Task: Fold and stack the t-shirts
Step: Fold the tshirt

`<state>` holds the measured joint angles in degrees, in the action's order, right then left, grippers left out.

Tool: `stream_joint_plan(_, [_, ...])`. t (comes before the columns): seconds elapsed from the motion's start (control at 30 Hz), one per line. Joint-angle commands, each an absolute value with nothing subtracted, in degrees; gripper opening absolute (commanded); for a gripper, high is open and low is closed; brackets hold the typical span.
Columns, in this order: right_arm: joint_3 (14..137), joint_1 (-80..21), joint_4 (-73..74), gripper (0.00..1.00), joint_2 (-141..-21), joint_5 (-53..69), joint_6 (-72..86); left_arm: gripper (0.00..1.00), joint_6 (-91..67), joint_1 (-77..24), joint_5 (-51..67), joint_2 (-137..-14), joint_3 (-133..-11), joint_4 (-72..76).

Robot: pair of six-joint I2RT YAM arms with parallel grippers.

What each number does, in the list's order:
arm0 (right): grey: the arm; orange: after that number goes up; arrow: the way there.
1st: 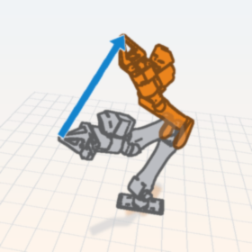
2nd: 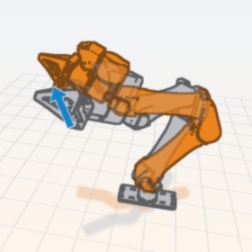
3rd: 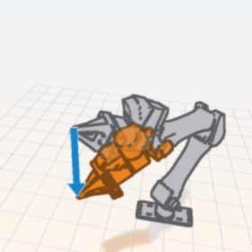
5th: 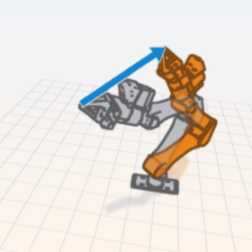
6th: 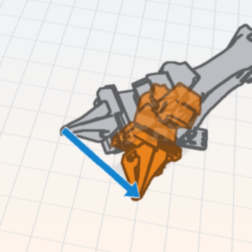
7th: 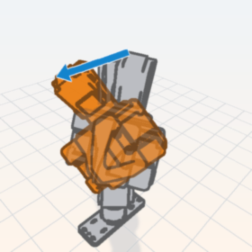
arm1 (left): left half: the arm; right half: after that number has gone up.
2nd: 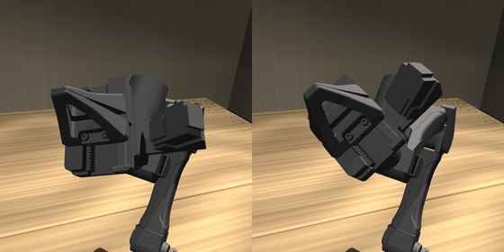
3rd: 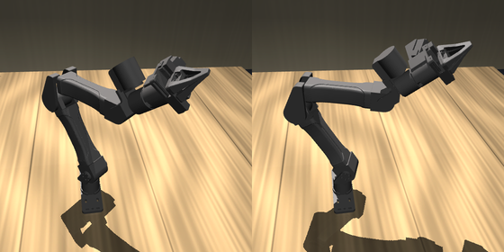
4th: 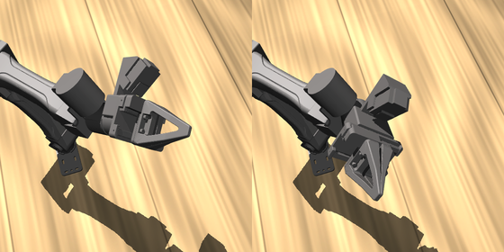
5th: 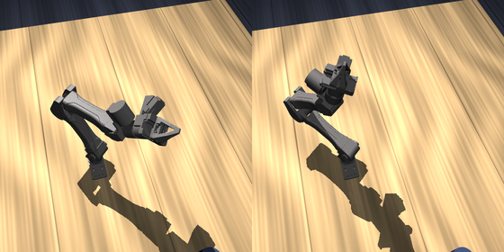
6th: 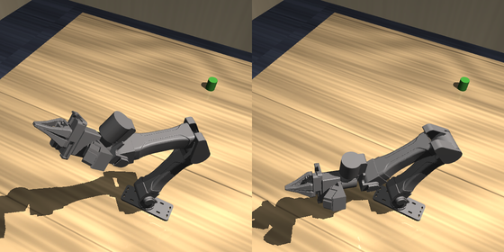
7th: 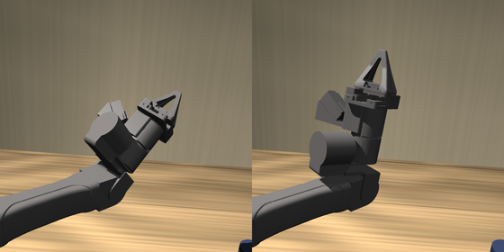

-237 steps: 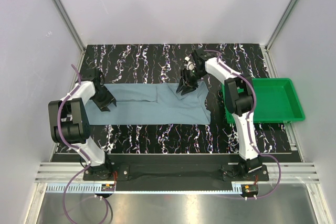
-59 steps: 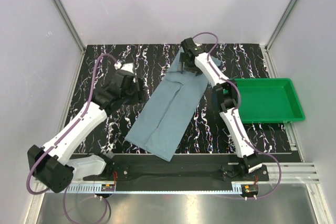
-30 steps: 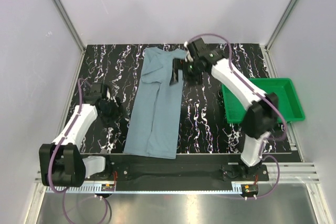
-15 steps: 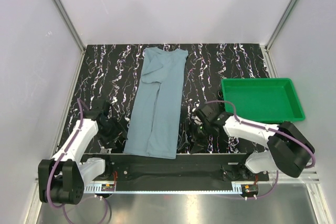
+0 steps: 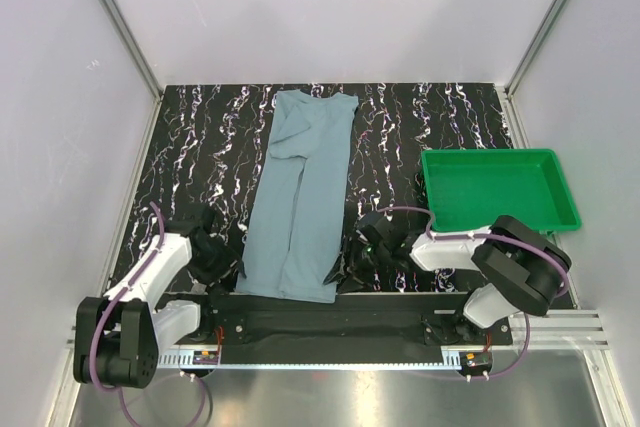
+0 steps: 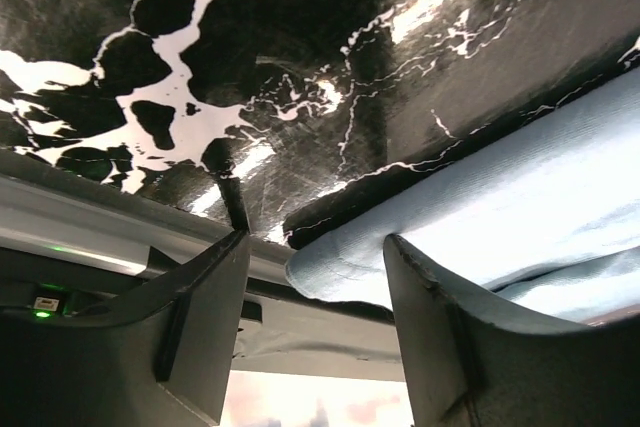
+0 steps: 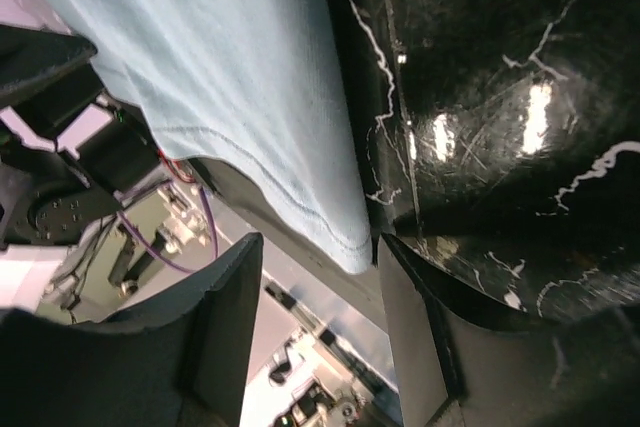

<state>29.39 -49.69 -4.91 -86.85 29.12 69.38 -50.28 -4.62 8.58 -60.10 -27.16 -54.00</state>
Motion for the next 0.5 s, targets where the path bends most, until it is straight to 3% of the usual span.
stream_joint_plan(0.0, [28.65,-52.20,-9.58,0.57,-86.75,24.19,75.14,0.60,-52.21,-5.10,8.44,-59.68,-27.33,-53.00])
stream_joint_plan(0.2, [27.95,-55.19,-8.61,0.56,-86.57,21.01,78.13,0.56,-52.65,-6.50,8.53,-59.85,-27.33,-53.35])
stream_joint_plan(0.33, [27.95,-55.81,-7.74,0.56,-86.31,20.22,78.84,0.45,-53.00,-7.03,8.70,-60.21,-27.25,-53.00])
stream_joint_plan(0.47, [26.46,-55.99,-7.03,0.56,-84.99,19.60,79.45,0.44,-53.17,-7.56,8.70,-60.73,-26.89,-52.91])
